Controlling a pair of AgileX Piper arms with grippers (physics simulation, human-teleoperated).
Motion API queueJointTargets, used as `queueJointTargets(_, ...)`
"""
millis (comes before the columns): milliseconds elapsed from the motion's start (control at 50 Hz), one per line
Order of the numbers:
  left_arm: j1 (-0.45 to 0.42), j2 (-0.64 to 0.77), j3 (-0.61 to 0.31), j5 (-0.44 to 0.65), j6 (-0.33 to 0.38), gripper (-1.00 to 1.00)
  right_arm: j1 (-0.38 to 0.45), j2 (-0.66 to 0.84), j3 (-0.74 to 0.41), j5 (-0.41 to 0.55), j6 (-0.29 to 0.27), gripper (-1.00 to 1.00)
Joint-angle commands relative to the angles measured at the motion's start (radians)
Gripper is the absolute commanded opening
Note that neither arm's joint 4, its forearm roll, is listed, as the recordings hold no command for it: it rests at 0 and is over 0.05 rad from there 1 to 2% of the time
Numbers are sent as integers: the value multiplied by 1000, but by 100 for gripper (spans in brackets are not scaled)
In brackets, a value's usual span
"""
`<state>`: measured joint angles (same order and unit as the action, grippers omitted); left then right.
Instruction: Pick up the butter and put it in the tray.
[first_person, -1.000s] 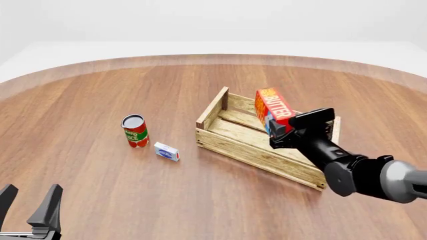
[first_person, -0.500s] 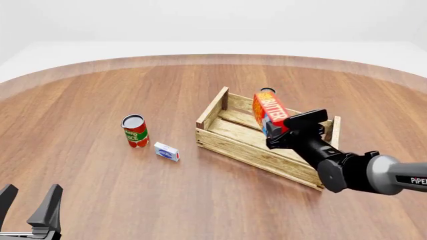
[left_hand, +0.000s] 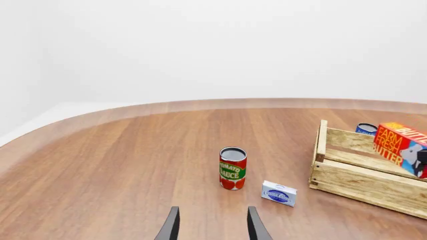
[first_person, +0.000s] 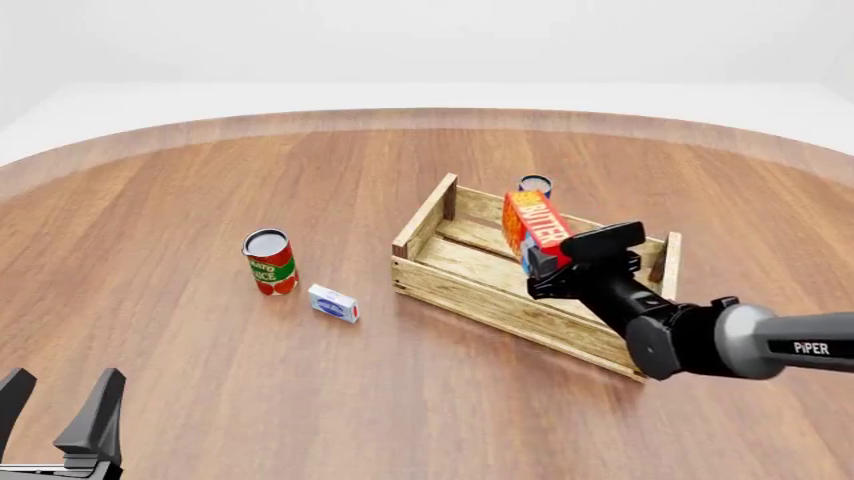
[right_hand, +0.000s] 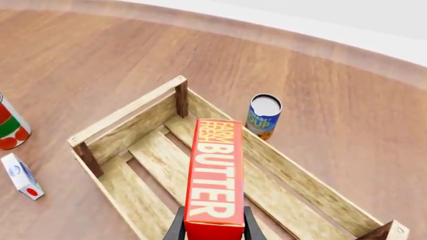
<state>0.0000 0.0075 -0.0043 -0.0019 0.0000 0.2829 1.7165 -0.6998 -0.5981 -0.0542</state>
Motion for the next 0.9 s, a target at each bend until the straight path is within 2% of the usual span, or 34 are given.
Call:
queueJointTargets(20,0,0,0,0,0,100,-2,17,-34,-2,19,-100)
queueJointTargets(580,0,0,0,0,0,100,-8,64,-73,12,5,-100)
queueJointTargets(600,0,0,0,0,0,100,-8,62,-71,9,2,100)
queueJointTargets(900,0,0,0,0,0,100,-19,49,-65,-9,-25,100)
